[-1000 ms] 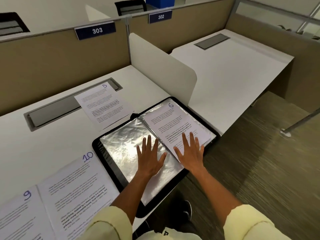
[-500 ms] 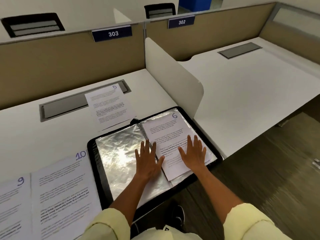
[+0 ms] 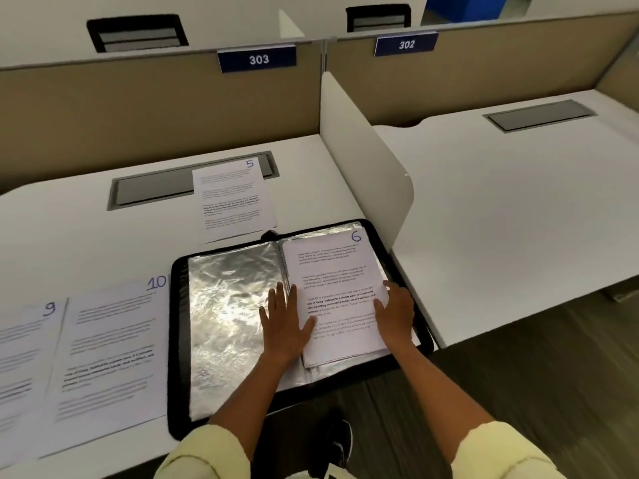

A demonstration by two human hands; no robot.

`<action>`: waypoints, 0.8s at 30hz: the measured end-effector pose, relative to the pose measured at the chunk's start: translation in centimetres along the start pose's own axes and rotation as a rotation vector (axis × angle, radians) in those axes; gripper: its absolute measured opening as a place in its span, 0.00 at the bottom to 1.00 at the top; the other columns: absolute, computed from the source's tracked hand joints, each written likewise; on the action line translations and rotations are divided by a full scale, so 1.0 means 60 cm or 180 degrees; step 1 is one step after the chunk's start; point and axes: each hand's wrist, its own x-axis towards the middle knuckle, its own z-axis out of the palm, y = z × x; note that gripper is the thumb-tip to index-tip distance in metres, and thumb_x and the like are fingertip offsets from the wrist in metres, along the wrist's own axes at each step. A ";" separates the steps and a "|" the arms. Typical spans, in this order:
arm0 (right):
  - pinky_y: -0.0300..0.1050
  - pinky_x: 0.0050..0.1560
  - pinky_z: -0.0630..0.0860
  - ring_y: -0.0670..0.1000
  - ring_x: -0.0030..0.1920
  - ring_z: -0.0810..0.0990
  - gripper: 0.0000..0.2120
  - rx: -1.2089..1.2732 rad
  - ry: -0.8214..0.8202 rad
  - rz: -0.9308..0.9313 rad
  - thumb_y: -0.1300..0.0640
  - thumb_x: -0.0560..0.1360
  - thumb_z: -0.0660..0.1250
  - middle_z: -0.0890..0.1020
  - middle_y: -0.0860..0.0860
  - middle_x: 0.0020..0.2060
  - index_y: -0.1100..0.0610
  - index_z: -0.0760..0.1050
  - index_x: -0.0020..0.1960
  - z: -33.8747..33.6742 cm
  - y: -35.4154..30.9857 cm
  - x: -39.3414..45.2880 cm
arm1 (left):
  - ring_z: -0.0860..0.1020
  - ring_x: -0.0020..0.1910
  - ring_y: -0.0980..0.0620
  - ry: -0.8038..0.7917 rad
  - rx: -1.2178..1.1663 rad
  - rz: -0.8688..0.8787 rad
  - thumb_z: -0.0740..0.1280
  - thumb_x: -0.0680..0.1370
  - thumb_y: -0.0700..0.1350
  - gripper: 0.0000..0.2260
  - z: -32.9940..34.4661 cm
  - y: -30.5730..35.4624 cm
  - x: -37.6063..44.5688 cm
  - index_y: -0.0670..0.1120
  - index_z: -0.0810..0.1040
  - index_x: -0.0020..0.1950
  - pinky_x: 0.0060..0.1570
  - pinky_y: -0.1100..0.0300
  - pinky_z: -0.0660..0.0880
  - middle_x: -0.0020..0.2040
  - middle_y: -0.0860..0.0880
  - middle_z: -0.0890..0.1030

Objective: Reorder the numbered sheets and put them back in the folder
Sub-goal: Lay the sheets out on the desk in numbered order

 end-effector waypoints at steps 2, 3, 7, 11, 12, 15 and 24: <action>0.46 0.52 0.73 0.56 0.55 0.78 0.16 0.0373 0.0079 0.0097 0.63 0.79 0.65 0.78 0.55 0.54 0.58 0.73 0.67 -0.008 0.001 0.002 | 0.37 0.79 0.45 0.0020 -0.0058 -0.0078 0.53 0.77 0.67 0.40 -0.001 0.005 -0.005 0.49 0.40 0.80 0.76 0.43 0.39 0.80 0.45 0.38; 0.45 0.49 0.72 0.55 0.52 0.79 0.15 0.0456 0.0111 0.0145 0.64 0.79 0.65 0.79 0.54 0.51 0.59 0.74 0.65 -0.013 0.001 0.003 | 0.37 0.79 0.45 0.0033 -0.0078 -0.0101 0.55 0.79 0.65 0.39 -0.001 0.008 -0.007 0.49 0.40 0.81 0.76 0.43 0.39 0.80 0.45 0.38; 0.44 0.46 0.72 0.53 0.47 0.79 0.08 0.0574 0.0223 0.0190 0.62 0.79 0.66 0.80 0.53 0.47 0.62 0.77 0.58 -0.023 0.001 0.000 | 0.36 0.79 0.46 0.0040 -0.0162 -0.0080 0.58 0.81 0.61 0.36 -0.006 0.007 -0.018 0.50 0.41 0.81 0.76 0.43 0.39 0.80 0.46 0.38; 0.42 0.42 0.70 0.53 0.46 0.79 0.07 0.0560 0.0303 0.0183 0.59 0.81 0.65 0.79 0.50 0.44 0.61 0.79 0.54 -0.027 -0.002 -0.011 | 0.36 0.79 0.47 0.0070 -0.0227 -0.0033 0.57 0.82 0.59 0.35 -0.013 -0.001 -0.029 0.50 0.40 0.81 0.76 0.44 0.38 0.81 0.46 0.39; 0.43 0.43 0.70 0.52 0.46 0.79 0.07 0.0582 0.0308 0.0217 0.59 0.82 0.64 0.79 0.50 0.45 0.60 0.79 0.55 -0.027 -0.003 -0.015 | 0.37 0.79 0.47 0.0080 -0.0269 -0.0011 0.57 0.82 0.58 0.35 -0.015 -0.002 -0.031 0.50 0.41 0.81 0.76 0.44 0.38 0.81 0.47 0.39; 0.42 0.43 0.71 0.51 0.48 0.78 0.09 0.0713 0.0342 0.0324 0.56 0.82 0.64 0.80 0.51 0.49 0.58 0.79 0.57 -0.028 -0.010 -0.026 | 0.37 0.79 0.48 0.0115 -0.0385 0.0094 0.59 0.82 0.58 0.35 -0.019 -0.006 -0.037 0.50 0.42 0.81 0.75 0.45 0.38 0.81 0.48 0.40; 0.44 0.49 0.72 0.53 0.50 0.79 0.09 0.1062 0.0391 0.0184 0.57 0.82 0.64 0.81 0.53 0.48 0.61 0.80 0.54 -0.018 -0.050 -0.056 | 0.48 0.80 0.47 0.0287 -0.1197 0.0117 0.66 0.79 0.56 0.37 -0.037 -0.024 -0.056 0.49 0.50 0.81 0.77 0.48 0.50 0.81 0.47 0.54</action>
